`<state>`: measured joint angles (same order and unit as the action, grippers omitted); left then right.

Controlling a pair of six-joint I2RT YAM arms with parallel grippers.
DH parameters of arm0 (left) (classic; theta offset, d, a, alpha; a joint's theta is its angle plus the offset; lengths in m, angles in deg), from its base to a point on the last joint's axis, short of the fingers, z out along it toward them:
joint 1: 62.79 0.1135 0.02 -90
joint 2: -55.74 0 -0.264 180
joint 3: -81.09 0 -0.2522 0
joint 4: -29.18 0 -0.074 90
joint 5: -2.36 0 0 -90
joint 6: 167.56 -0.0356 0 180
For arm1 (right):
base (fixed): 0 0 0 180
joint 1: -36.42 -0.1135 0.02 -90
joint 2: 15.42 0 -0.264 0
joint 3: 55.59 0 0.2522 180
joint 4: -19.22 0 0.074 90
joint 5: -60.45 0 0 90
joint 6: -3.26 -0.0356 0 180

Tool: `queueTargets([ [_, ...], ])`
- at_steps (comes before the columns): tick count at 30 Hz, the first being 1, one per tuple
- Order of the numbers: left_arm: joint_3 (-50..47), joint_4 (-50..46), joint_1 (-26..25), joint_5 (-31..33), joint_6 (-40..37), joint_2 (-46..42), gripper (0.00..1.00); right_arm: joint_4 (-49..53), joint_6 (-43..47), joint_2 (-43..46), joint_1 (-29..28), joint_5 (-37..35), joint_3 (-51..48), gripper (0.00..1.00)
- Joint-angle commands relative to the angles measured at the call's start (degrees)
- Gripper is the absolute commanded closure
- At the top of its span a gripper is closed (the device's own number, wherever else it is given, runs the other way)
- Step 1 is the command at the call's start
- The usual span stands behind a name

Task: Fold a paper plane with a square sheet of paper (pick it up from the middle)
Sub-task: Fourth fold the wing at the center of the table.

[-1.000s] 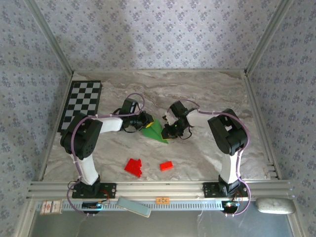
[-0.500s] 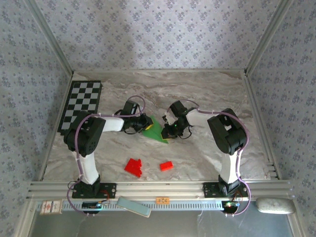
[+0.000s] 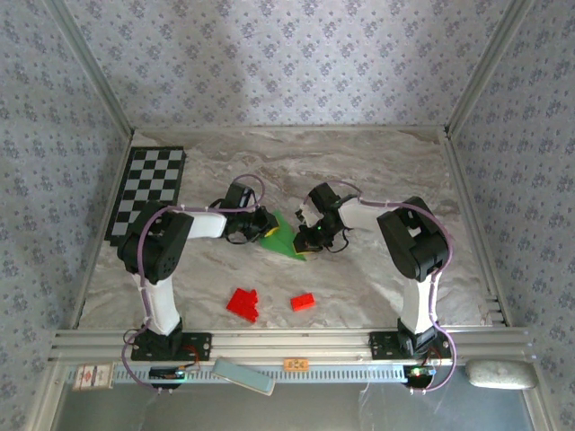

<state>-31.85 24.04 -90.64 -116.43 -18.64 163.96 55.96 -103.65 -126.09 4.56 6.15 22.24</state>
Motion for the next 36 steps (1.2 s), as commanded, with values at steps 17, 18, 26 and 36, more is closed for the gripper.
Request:
queueTargets([
  [17,4.9,-19.7,0.3,8.5,0.1,7.6,0.9,11.2,4.6,2.9,0.5,-3.8,-3.0,0.87],
  [18,5.0,-20.1,0.3,8.6,0.1,7.7,0.9,11.2,4.7,3.1,0.6,-3.8,-3.3,0.87],
  [26,5.1,-20.9,0.4,8.8,0.3,8.0,0.9,13.1,5.0,4.6,1.3,-4.2,-5.6,0.87],
  [36,4.9,-19.9,0.3,7.1,-0.2,8.0,0.9,5.6,1.7,13.2,2.0,-4.8,-5.2,0.86],
])
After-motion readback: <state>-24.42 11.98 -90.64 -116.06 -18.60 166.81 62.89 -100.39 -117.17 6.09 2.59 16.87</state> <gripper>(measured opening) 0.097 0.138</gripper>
